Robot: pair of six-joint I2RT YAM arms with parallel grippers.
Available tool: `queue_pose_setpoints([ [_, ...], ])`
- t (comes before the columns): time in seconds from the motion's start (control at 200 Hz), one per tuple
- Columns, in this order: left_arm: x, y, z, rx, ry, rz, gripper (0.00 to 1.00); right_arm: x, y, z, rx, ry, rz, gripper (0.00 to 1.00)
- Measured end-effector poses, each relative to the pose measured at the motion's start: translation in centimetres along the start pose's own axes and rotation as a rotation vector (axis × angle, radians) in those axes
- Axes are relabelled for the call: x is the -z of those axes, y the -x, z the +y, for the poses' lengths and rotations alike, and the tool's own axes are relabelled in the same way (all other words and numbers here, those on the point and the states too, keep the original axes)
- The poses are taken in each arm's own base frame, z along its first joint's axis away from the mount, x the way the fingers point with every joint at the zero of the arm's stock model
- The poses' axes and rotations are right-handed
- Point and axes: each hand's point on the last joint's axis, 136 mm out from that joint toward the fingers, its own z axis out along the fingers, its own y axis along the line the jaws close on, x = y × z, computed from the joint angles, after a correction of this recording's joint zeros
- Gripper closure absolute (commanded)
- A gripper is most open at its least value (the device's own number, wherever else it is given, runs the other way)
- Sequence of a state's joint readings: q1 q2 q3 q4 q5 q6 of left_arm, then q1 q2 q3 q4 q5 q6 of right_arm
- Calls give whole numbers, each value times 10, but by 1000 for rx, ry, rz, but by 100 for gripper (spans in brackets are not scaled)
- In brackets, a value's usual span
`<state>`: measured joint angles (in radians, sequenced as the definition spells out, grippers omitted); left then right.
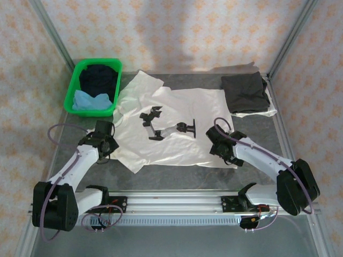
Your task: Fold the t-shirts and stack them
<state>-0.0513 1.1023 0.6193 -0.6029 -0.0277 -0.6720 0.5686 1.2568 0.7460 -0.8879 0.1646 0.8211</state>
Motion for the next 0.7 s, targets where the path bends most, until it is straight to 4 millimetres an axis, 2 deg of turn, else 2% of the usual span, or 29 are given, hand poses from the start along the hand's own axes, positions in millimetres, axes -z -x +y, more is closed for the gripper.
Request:
queue_pose_setpoints([
  [0.185,10,-1,4,0,-11,-11,88,-11,-19,-15,-45,-32,48,1],
  [0.285,12,-2,5,-3,-18,-18,82,-14,-24,-15,-58,-30,69,1],
  [0.606,-9,-25,19,-28,53,64,83,-14,-23,-9,-72,-4,70,1],
  [0.701,-12,-26,19,-32,61,73,89,-14,-23,-9,-72,-3,70,1],
])
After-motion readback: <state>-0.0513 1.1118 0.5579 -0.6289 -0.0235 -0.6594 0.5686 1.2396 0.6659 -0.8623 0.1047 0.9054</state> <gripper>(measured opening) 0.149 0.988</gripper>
